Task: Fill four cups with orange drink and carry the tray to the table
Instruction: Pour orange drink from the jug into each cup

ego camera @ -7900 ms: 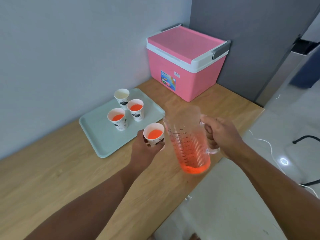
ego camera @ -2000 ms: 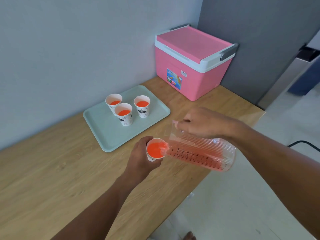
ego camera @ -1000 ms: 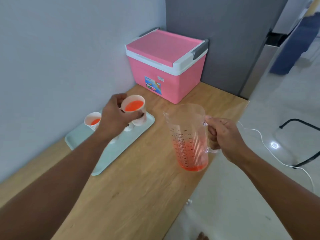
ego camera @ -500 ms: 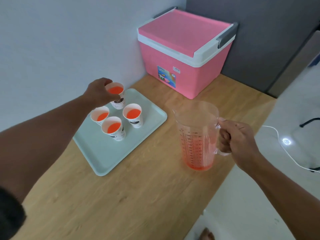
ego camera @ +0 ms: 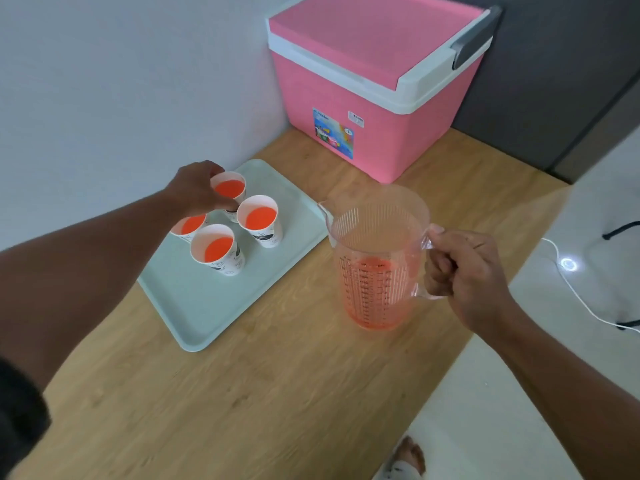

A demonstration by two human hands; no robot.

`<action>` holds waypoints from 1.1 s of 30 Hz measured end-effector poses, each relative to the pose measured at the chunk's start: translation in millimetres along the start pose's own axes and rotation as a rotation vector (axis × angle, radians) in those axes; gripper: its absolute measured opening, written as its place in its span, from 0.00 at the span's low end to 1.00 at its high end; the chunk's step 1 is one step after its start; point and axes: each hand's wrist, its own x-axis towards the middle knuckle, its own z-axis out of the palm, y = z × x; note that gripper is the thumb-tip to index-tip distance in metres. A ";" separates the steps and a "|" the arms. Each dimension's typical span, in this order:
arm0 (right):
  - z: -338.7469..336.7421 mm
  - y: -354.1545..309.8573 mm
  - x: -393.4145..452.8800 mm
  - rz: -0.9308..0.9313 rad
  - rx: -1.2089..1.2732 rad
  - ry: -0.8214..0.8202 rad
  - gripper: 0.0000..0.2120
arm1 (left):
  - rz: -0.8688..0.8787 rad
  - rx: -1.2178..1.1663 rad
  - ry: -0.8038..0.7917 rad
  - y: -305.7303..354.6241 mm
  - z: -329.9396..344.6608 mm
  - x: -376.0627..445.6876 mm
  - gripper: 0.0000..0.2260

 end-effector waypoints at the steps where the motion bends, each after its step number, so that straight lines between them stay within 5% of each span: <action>1: 1.1 0.7 0.2 0.002 -0.003 -0.009 0.26 | -0.005 0.001 -0.003 -1.0 0.2 -0.1 0.35; 11: -1.7 10.1 -3.3 -0.020 -0.026 0.005 0.27 | -0.030 0.030 -0.023 -4.1 -3.0 -3.2 0.37; 16: -2.5 6.1 -9.6 -0.022 -0.020 0.035 0.28 | -0.047 0.027 -0.079 -3.6 -22.8 -12.4 0.48; 25: -14.3 -5.3 -32.6 -0.067 -0.064 0.033 0.26 | 0.217 -0.175 0.362 34.5 -63.4 -102.3 0.17; 33: -31.3 -9.7 -56.7 -0.069 -0.030 0.045 0.26 | 0.330 -0.446 -0.070 121.7 40.5 -223.2 0.20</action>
